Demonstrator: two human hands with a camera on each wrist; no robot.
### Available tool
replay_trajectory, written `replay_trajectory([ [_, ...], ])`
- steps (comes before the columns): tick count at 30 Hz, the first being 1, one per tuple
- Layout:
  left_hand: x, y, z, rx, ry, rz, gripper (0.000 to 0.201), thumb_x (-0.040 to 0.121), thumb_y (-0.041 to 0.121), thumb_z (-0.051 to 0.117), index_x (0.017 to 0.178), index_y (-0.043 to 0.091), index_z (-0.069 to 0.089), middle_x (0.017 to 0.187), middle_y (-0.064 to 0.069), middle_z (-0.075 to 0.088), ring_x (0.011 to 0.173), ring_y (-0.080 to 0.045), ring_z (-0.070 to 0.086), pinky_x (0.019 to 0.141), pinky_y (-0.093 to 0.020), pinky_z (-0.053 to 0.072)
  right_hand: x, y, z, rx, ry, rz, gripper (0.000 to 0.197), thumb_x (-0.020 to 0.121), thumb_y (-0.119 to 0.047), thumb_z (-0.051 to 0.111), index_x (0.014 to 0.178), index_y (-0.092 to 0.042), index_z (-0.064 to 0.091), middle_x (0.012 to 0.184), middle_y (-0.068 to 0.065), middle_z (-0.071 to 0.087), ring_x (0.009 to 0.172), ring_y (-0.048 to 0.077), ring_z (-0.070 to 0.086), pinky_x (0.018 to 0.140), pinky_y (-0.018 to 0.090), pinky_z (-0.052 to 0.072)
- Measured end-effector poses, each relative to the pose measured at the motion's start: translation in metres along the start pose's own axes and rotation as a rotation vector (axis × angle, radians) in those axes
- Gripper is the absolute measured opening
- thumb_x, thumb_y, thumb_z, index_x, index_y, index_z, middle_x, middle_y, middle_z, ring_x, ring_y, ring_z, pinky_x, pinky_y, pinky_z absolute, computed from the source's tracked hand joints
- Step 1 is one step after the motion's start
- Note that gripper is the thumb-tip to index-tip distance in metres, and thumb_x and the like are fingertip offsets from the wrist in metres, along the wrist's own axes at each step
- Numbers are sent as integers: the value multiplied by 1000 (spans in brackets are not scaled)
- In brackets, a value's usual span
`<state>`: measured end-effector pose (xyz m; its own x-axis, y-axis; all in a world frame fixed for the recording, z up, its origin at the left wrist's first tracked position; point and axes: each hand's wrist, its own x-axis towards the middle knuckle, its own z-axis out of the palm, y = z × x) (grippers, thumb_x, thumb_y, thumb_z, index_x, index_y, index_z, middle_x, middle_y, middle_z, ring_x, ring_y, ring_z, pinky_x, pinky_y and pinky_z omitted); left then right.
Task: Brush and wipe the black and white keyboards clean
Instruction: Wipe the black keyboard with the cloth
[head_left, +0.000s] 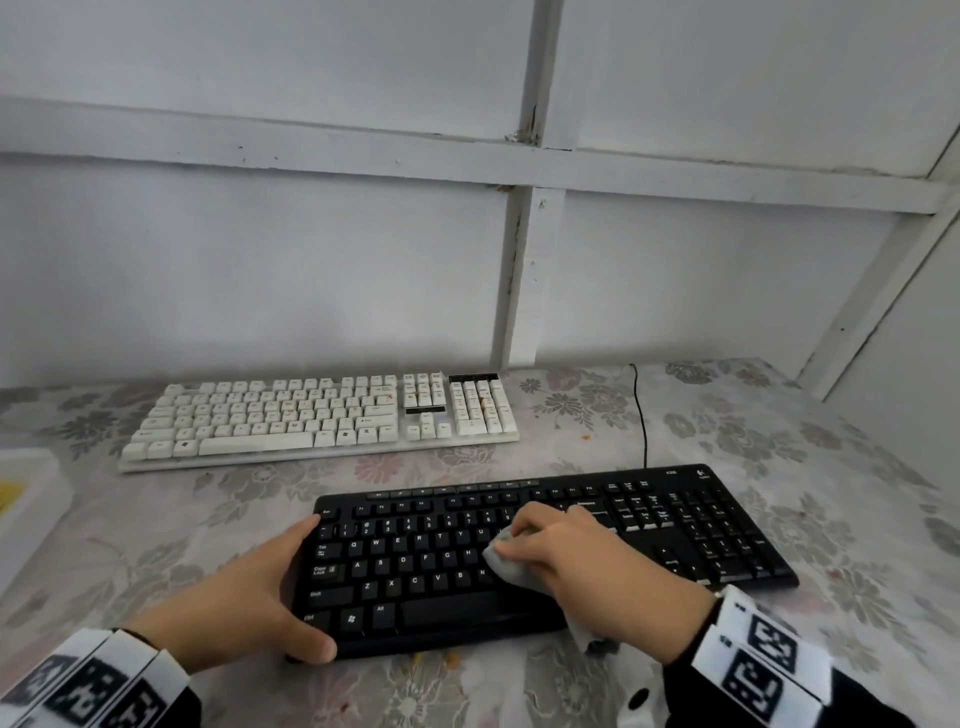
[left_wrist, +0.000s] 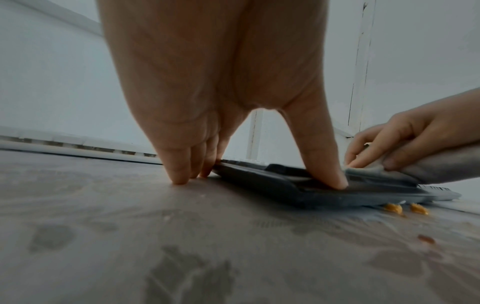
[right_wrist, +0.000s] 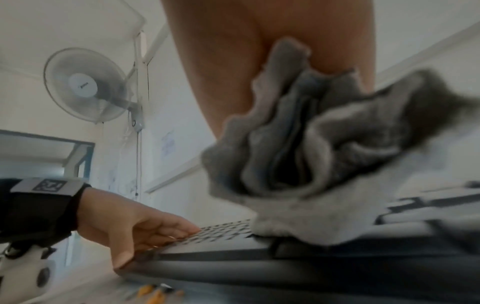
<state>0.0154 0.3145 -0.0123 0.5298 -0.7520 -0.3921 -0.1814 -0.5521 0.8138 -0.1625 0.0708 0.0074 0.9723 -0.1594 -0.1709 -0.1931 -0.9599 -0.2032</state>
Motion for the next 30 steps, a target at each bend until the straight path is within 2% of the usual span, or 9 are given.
replay_trajectory([
  [2,1,-2,0,25,3,-15,127,30,29,87,139,37,21,123,21,49,117,-6,50,103,-28,39,-11,14,-2,-9,26,51,30,96,-13,47,117,-31,59,117,-13,44,94,23,42,86,35,44],
  [5,2,-3,0,3,5,-8,121,29,28,88,131,41,24,123,19,52,116,-7,52,105,-33,40,-27,35,-8,-30,45,164,21,98,-21,45,110,-25,62,110,-13,46,91,20,42,84,33,44],
  [9,2,-4,-1,-36,-10,1,116,25,25,92,122,45,32,120,18,57,113,-6,55,104,-35,42,-32,45,-21,-69,92,279,28,96,-9,41,106,-22,64,107,-11,46,89,19,41,83,32,42],
  [13,5,-10,-4,29,-16,-34,140,25,36,94,144,34,20,133,17,47,121,-6,48,108,-33,37,-23,22,-13,6,56,116,33,96,-10,41,116,-26,61,119,-11,48,99,23,43,90,36,41],
  [16,7,-10,-4,32,-26,-28,147,20,39,95,145,32,18,131,19,46,120,-4,47,105,-29,38,-22,25,-1,-38,23,133,34,93,-8,47,117,-30,59,118,-11,45,95,23,41,86,36,44],
  [19,6,-6,-3,-4,-37,-22,141,17,34,94,138,37,22,121,25,47,109,3,49,91,-19,40,-34,44,-4,-53,73,217,23,98,-21,45,111,-27,63,111,-10,47,92,21,40,82,32,43],
  [23,6,-7,-3,26,-23,-6,139,15,42,94,134,42,22,123,24,48,114,-1,49,98,-24,39,-54,80,-15,-112,120,355,13,95,-15,50,93,-16,62,95,-9,46,79,14,38,70,28,36],
  [26,6,-4,-2,-16,-21,11,117,22,31,96,118,47,31,115,27,49,106,3,50,88,-18,40,-57,93,-24,-104,173,379,19,91,-6,47,93,-18,62,93,-14,44,85,18,44,78,30,39],
  [30,6,-8,-3,-22,-10,1,129,8,44,93,121,48,29,120,22,51,114,-6,52,104,-34,39,-57,79,-28,3,128,282,32,98,-15,41,114,-30,64,109,-13,47,97,19,43,87,31,39],
])
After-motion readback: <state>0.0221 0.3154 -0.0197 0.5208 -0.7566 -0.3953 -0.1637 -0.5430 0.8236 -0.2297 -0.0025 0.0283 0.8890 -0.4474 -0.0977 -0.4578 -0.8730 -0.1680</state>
